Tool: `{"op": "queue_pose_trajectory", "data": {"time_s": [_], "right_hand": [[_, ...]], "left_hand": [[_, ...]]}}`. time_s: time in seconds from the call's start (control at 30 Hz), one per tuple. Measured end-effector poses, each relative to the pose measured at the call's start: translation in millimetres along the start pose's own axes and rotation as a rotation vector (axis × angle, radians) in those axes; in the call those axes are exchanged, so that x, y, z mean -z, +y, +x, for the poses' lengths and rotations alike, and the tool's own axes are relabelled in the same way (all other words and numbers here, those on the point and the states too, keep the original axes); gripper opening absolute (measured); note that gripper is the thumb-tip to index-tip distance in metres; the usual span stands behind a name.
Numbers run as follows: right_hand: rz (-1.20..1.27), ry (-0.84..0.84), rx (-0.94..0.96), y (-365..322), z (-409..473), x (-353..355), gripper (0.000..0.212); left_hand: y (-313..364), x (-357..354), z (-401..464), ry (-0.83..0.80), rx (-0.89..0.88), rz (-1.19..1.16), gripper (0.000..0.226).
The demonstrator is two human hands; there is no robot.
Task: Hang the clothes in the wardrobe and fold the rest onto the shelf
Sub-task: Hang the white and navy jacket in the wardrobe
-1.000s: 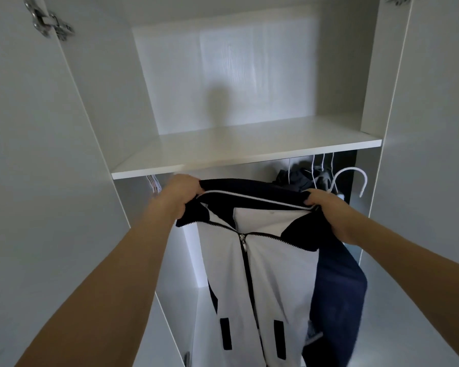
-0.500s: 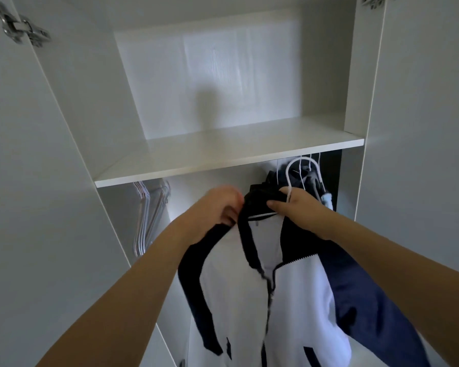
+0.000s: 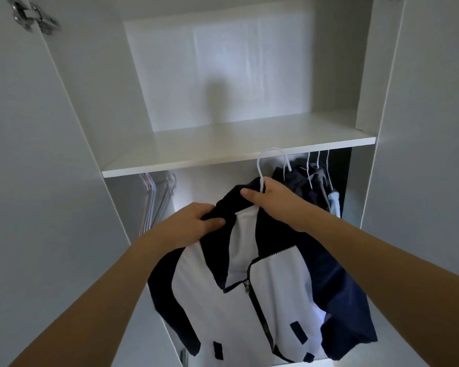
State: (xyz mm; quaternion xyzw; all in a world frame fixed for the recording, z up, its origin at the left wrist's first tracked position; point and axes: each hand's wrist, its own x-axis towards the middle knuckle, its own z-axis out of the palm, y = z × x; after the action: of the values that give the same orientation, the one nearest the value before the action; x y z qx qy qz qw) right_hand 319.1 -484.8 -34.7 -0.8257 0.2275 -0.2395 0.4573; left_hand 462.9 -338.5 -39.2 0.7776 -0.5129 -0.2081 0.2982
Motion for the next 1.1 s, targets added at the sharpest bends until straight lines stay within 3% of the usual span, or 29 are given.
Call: {"op": "queue_pose_trajectory", "data": {"time_s": [0.1,0.27,0.6,0.7,0.83,0.97,1.1], "right_hand": [[0.036,-0.131,-0.006,-2,9,-19,0.028],[-0.006,-0.205,-0.003,-6,24,-51,0.05],[0.039,-0.312,-0.178,15,53,-80,0.043],[0.016,-0.3,-0.2,32,68,-77,0.051],[0.069,-0.31,-0.282,61,99,-73,0.065],[0.091,-0.22,-0.281,83,136,-71,0.051],[0.09,-0.135,-0.319,105,186,-77,0.033]], "left_hand": [[-18,7,-17,0.069,0.065,-0.084,0.012],[-43,17,-37,0.236,0.257,-0.271,0.009],[-56,8,-43,0.46,0.494,-0.524,0.023],[-59,-6,-26,0.47,0.538,-0.565,0.015],[-71,-35,17,0.47,0.536,-0.598,0.015],[-91,-65,72,0.46,0.482,-0.482,0.011],[-105,-93,123,0.476,0.384,-0.42,0.025]]}}
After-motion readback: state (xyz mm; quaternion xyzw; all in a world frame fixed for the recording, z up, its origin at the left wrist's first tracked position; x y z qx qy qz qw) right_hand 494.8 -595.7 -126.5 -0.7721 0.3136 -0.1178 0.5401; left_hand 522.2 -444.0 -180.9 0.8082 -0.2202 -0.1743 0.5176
